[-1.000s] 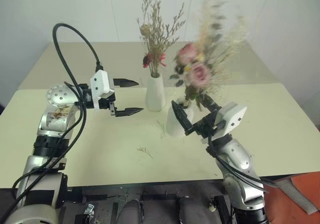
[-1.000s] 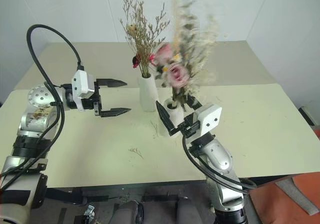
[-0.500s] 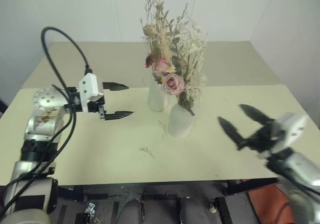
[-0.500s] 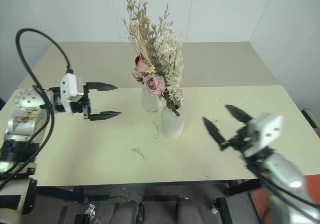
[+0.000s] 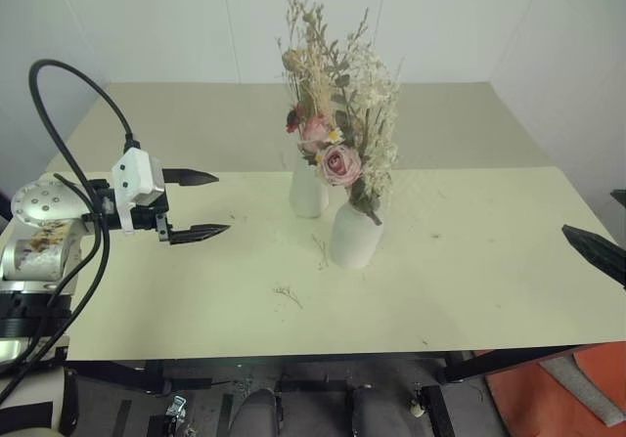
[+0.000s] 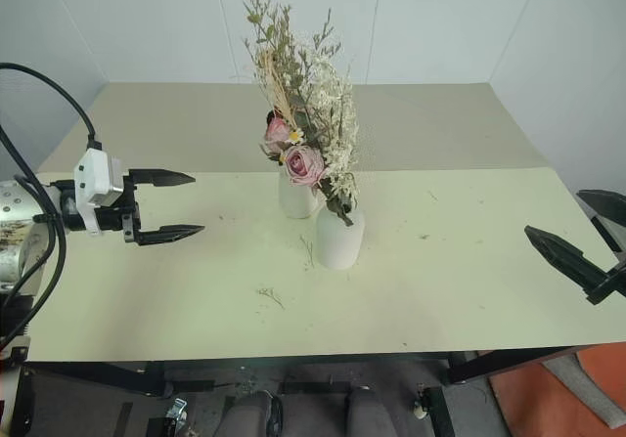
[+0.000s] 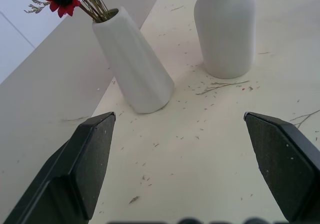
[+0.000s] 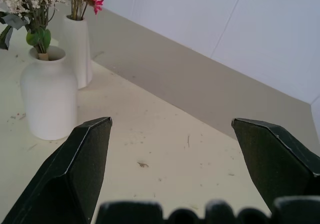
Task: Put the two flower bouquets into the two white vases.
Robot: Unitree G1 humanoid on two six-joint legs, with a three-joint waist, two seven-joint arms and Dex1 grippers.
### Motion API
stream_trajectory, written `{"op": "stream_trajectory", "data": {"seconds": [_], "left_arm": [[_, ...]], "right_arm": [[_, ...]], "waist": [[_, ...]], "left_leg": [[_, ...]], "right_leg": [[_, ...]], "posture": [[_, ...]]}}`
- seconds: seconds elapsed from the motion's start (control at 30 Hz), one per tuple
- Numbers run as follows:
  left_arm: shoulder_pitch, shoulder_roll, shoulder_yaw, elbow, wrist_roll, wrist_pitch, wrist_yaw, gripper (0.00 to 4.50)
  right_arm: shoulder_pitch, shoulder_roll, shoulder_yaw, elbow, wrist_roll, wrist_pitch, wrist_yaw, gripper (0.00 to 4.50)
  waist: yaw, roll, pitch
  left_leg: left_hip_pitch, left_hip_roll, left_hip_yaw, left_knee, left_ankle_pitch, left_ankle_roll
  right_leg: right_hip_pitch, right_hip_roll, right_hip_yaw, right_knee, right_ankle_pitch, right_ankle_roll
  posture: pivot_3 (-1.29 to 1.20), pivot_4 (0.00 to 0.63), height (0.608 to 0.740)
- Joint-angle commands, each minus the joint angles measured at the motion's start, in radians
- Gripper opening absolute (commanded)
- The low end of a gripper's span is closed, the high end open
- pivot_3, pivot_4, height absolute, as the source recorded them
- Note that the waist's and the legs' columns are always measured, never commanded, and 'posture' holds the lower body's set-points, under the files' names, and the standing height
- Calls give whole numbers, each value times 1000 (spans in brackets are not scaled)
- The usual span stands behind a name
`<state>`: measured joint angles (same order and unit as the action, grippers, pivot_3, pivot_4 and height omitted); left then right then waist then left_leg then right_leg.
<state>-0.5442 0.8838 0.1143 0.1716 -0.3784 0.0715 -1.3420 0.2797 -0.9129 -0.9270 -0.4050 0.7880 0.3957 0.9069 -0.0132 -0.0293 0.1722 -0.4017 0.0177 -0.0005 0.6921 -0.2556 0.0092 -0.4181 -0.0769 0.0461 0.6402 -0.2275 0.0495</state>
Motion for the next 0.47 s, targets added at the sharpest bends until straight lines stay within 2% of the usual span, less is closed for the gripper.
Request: {"op": "stream_trajectory", "data": {"seconds": [0.03, 0.47], "left_arm": [[-22, 11, 8, -18, -13, 11, -7, 4500], [-114, 5, -45, 64, 15, -5, -71, 4500]], "right_arm": [[-8, -8, -28, -45, -10, -2, -1, 4494], [47, 28, -79, -120, -15, 18, 0, 4494]], "waist": [[0, 0, 0], [1, 0, 0]], "left_leg": [[0, 0, 0, 0, 0, 0], [-1, 0, 0, 0, 0, 0]], "right_leg": [[0, 0, 0, 0, 0, 0], [0, 0, 0, 0, 0, 0]], "posture": [[0, 150, 740], [0, 150, 740]]}}
